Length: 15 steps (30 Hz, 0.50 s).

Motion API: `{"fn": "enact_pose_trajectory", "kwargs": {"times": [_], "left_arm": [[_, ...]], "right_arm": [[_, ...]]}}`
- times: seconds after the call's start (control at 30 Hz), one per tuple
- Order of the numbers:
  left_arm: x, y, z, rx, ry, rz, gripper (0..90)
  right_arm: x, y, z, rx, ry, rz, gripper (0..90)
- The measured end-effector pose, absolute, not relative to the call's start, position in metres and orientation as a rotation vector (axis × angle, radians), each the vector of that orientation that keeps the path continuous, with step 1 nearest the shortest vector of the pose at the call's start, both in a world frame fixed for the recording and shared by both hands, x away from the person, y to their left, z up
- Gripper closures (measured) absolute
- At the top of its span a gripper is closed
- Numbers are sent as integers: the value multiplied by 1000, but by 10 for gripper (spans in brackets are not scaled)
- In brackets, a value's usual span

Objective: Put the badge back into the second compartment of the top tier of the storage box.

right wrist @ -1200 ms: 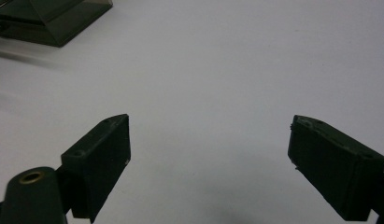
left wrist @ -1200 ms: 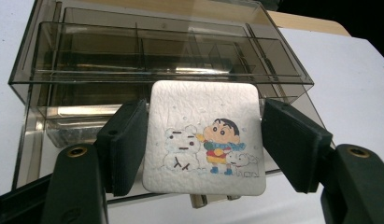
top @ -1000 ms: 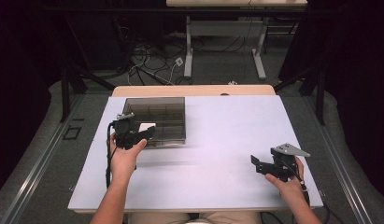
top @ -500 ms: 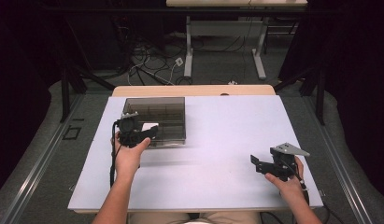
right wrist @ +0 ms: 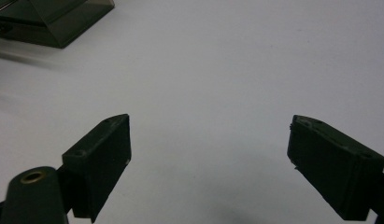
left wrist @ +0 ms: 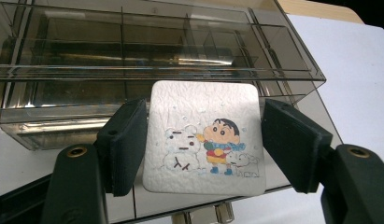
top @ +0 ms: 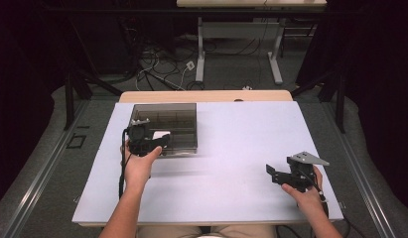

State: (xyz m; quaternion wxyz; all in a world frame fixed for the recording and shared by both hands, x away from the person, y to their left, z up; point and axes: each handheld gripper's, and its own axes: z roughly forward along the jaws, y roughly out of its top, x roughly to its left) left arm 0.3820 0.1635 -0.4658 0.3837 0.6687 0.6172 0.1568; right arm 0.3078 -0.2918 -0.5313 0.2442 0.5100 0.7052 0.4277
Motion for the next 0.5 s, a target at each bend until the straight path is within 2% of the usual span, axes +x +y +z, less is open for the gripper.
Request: {"fn": "enact_pose_trajectory", "kwargs": {"times": [0.5], "left_arm": [[380,169,-461,1686,1558,412,268]], "right_arm": [[309,-287,-530,1385,1936,1168,135]]}}
